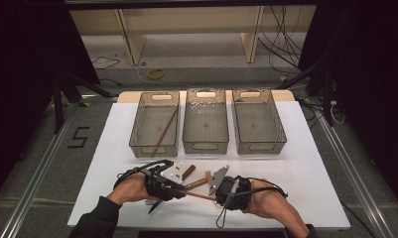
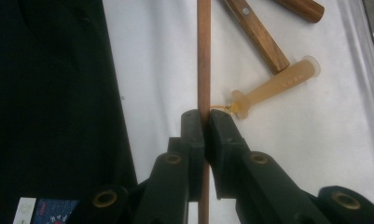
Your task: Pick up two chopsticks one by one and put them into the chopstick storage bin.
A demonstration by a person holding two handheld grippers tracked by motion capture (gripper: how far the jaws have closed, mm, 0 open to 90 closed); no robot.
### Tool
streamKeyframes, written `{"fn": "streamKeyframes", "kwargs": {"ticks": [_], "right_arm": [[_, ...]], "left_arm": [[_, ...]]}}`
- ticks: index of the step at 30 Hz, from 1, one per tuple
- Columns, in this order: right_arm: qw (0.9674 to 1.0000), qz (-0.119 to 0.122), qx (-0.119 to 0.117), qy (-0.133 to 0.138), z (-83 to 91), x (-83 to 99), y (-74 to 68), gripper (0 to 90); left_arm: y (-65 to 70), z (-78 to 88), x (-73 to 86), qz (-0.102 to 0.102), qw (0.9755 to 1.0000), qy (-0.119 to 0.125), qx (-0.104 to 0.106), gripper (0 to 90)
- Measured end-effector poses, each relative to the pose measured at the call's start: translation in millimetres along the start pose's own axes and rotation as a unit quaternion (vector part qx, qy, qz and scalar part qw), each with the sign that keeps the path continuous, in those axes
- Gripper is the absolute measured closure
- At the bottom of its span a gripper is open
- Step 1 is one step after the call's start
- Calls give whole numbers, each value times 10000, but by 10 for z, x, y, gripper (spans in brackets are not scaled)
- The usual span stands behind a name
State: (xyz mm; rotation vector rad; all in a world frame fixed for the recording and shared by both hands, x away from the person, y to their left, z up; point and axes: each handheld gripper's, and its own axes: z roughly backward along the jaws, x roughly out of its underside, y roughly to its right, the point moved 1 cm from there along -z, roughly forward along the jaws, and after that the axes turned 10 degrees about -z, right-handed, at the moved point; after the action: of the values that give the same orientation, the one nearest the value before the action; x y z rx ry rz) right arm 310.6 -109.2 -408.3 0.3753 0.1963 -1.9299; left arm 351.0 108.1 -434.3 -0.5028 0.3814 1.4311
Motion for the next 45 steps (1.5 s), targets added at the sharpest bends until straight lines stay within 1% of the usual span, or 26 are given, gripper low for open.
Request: {"fn": "streamKeyframes", "kwargs": {"ticks": [4, 6, 10, 13, 14, 15, 17, 18, 19, 20, 21, 22, 23, 24, 26, 27, 30, 31, 32, 35, 36, 38, 41, 42, 43, 45], "right_arm": [[9997, 244, -27, -11, -6, 21, 25, 848], [9997, 250, -22, 0, -5, 26, 27, 843], [9999, -22, 26, 112, 19, 57, 106, 805], [9995, -211, 150, 158, 55, 70, 159, 673], [9995, -211, 150, 158, 55, 70, 159, 673], [9982, -425, 230, 367, 104, 71, 198, 601], [9962, -624, 316, 521, 151, 75, 242, 502], [9962, -624, 316, 521, 151, 75, 242, 502], [9932, -824, 429, 705, 200, 86, 291, 461], [9932, -824, 429, 705, 200, 86, 291, 461], [9888, -1035, 479, 959, 253, 102, 325, 427], [9868, -1107, 480, 1083, 279, 114, 345, 415], [9847, -1203, 444, 1181, 303, 126, 360, 401], [9822, -1327, 417, 1265, 323, 139, 377, 392], [9777, -1537, 371, 1384, 346, 173, 413, 375], [9757, -1599, 415, 1437, 352, 193, 427, 365], [9712, -1708, 503, 1582, 339, 263, 449, 351], [9697, -1755, 569, 1599, 324, 285, 448, 350], [9696, -1775, 573, 1586, 312, 311, 449, 350], [9683, -1880, 569, 1546, 267, 375, 454, 338], [9683, -1880, 569, 1546, 267, 375, 454, 338], [9662, -1980, 540, 1560, 229, 424, 468, 314], [9649, -2038, 528, 1572, 204, 447, 477, 307], [9649, -2038, 528, 1572, 204, 447, 477, 307], [9630, -2158, 503, 1534, 151, 467, 490, 296], [9625, -2205, 480, 1504, 119, 471, 491, 293]], "left_arm": [[28, -19, 2, -172, 9997, 1, 162, 782], [39, -22, 3, -218, 9994, 43, 283, 803], [58, -13, -26, -238, 9993, 66, 292, 823], [31, 30, -4, -131, 9997, 114, 177, 824], [31, 30, -4, -131, 9997, 114, 177, 824], [7, 61, 21, -19, 9998, 141, 105, 825], [-22, 87, 47, 152, 9997, 166, 23, 825], [-22, 87, 47, 152, 9997, 166, 23, 825], [-37, 95, 61, 223, 9996, 184, -41, 825], [-59, 109, 74, 355, 9991, 208, -98, 825], [-96, 134, 98, 565, 9978, 273, -211, 824], [-96, 134, 98, 565, 9978, 273, -211, 824], [-140, 170, 125, 825, 9952, 400, -347, 824], [-140, 170, 125, 825, 9952, 400, -347, 824], [-190, 209, 166, 1091, 9915, 507, -490, 824], [-233, 247, 214, 1342, 9871, 609, -621, 824], [-268, 288, 254, 1520, 9833, 695, -726, 824], [-300, 334, 280, 1695, 9787, 758, -871, 824], [-300, 334, 280, 1695, 9787, 758, -871, 825], [-391, 450, 317, 2008, 9688, 848, -1177, 824], [-391, 450, 317, 2008, 9688, 848, -1177, 824], [-455, 500, 346, 2144, 9639, 895, -1297, 824], [-561, 565, 413, 2383, 9536, 956, -1572, 824], [-561, 565, 413, 2383, 9536, 956, -1572, 824], [-661, 615, 498, 2596, 9441, 1070, -1730, 824], [-722, 647, 550, 2700, 9387, 1112, -1830, 824]]}}
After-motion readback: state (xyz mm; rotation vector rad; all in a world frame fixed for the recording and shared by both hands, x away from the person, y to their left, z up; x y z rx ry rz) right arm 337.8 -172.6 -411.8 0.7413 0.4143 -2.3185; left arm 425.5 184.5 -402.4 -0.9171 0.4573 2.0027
